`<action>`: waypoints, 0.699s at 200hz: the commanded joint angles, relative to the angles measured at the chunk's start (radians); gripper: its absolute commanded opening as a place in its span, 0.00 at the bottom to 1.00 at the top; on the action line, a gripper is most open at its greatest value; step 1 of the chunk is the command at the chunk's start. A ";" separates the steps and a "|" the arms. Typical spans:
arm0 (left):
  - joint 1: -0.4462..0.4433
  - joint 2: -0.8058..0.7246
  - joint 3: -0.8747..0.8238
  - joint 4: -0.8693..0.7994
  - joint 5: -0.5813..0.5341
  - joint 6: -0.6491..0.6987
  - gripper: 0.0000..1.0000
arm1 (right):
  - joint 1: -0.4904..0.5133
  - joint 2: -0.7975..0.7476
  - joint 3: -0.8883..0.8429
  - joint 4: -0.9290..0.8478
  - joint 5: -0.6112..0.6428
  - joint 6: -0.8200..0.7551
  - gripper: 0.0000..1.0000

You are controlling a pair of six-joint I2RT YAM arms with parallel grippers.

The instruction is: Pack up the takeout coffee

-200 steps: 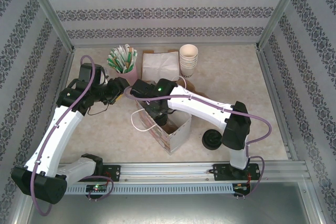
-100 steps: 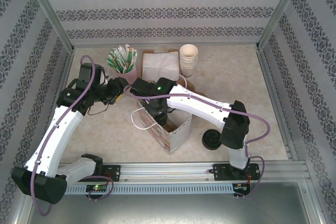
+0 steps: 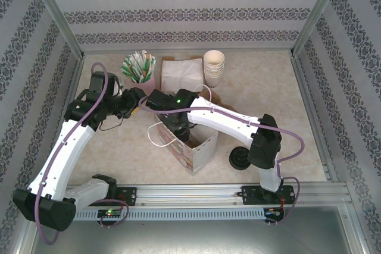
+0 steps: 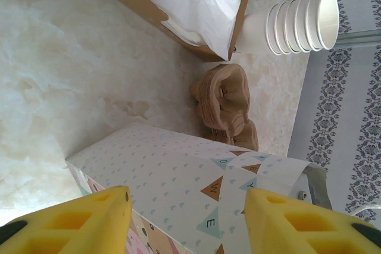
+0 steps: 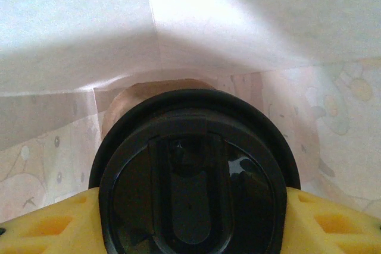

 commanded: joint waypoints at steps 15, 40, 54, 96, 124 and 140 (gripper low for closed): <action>0.003 0.006 0.020 -0.032 0.010 0.014 0.54 | -0.006 0.111 -0.121 -0.151 -0.143 0.045 0.49; 0.003 0.006 0.025 -0.036 0.008 0.016 0.54 | -0.019 0.086 -0.064 -0.173 -0.148 0.051 0.50; 0.000 0.005 0.025 -0.039 0.007 0.019 0.54 | -0.023 0.082 -0.010 -0.203 -0.134 0.052 0.50; 0.000 -0.008 0.013 -0.045 -0.008 0.013 0.55 | -0.025 0.074 0.116 -0.252 -0.100 0.050 0.49; -0.003 -0.022 0.002 -0.036 -0.010 0.002 0.56 | -0.025 0.057 0.124 -0.245 -0.089 0.058 0.50; -0.004 -0.026 0.000 -0.036 -0.012 0.000 0.56 | -0.025 0.051 0.119 -0.242 -0.098 0.059 0.50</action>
